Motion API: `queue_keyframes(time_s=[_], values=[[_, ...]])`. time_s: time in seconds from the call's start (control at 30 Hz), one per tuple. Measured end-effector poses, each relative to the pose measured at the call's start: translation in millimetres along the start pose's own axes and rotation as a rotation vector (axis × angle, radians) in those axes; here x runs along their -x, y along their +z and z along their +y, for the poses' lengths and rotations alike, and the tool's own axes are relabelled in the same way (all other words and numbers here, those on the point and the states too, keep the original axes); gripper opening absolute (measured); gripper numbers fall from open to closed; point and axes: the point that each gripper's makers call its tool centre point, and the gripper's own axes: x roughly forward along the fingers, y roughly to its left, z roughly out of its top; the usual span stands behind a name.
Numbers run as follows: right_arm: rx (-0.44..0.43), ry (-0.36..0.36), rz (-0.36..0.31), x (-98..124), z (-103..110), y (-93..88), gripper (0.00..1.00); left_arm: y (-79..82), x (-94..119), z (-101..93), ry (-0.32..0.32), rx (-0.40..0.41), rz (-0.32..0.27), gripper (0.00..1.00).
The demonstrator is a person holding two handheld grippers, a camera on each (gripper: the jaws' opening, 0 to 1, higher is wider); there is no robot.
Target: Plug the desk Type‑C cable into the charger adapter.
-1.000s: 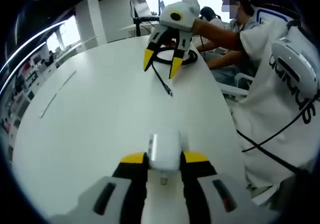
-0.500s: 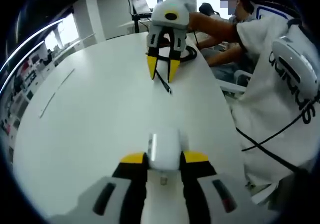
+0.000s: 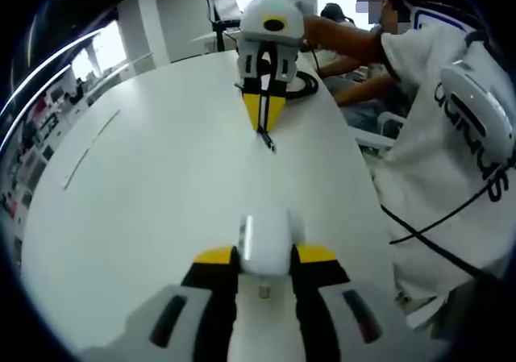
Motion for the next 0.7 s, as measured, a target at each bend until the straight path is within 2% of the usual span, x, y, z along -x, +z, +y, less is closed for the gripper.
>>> queue_keyframes(time_s=[0.1,0.2,0.27,0.5,0.7], values=[[0.068,-0.006,0.067,-0.2,-0.3,-0.8,0.02,-0.2,-0.2,0.1,-0.002,0.004,0.003,0.25],[0.087,-0.011,0.124,-2.1,-0.9,-0.1,0.02,-0.4,-0.6,-0.7,-0.002,0.005,0.01,0.25],[0.086,-0.012,0.139,-3.9,-0.5,1.6,0.02,-0.5,-0.6,-0.8,-0.002,0.004,0.01,0.25],[0.058,-0.015,0.124,-8.1,2.6,5.6,0.01,-0.2,-0.6,-0.5,-0.001,0.022,-0.015,0.25],[-0.006,-0.035,0.092,-10.7,0.7,7.6,0.01,-0.4,-1.0,-0.2,0.0,0.016,-0.003,0.25]])
